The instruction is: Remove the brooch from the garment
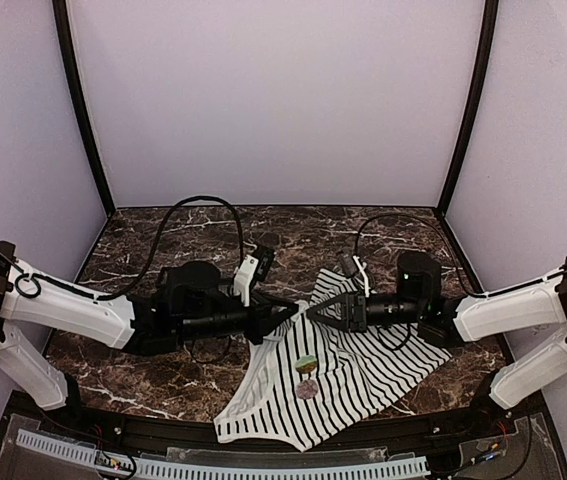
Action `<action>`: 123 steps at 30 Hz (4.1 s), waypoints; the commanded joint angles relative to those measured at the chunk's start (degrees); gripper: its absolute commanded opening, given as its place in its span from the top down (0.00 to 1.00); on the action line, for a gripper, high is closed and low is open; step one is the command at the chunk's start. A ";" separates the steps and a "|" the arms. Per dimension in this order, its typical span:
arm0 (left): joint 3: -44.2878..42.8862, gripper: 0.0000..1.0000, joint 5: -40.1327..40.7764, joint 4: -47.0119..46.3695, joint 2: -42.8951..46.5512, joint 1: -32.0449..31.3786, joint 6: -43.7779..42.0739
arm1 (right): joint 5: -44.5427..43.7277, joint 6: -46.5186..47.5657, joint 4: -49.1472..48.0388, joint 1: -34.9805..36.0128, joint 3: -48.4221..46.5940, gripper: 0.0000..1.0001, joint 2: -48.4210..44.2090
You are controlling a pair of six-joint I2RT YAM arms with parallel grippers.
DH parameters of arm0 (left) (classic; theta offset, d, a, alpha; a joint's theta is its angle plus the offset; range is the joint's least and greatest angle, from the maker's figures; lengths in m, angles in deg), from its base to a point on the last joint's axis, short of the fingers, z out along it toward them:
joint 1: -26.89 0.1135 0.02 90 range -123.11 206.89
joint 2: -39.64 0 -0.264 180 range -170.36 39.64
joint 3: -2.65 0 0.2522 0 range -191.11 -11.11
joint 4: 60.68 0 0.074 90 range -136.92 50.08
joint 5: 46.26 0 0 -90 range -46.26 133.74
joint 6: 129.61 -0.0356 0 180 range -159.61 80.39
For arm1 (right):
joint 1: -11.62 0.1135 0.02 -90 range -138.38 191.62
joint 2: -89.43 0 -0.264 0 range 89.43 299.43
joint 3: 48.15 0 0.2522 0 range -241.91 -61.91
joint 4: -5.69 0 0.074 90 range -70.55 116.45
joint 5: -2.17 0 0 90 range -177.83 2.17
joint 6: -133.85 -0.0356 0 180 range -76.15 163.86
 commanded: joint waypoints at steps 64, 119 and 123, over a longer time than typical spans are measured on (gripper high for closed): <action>-23.54 0.58 -38.24 43.48 -6.03 12.96 -17.67 | -6.30 21.64 46.93 4.78 -22.74 1.00 -3.39; -9.02 0.99 -42.07 16.67 1.80 14.09 -7.11 | -8.10 4.13 14.69 7.14 -7.22 0.37 -6.07; -9.12 0.99 -42.37 16.58 1.80 14.07 -7.10 | -7.38 3.66 13.15 7.15 -7.36 0.44 -5.24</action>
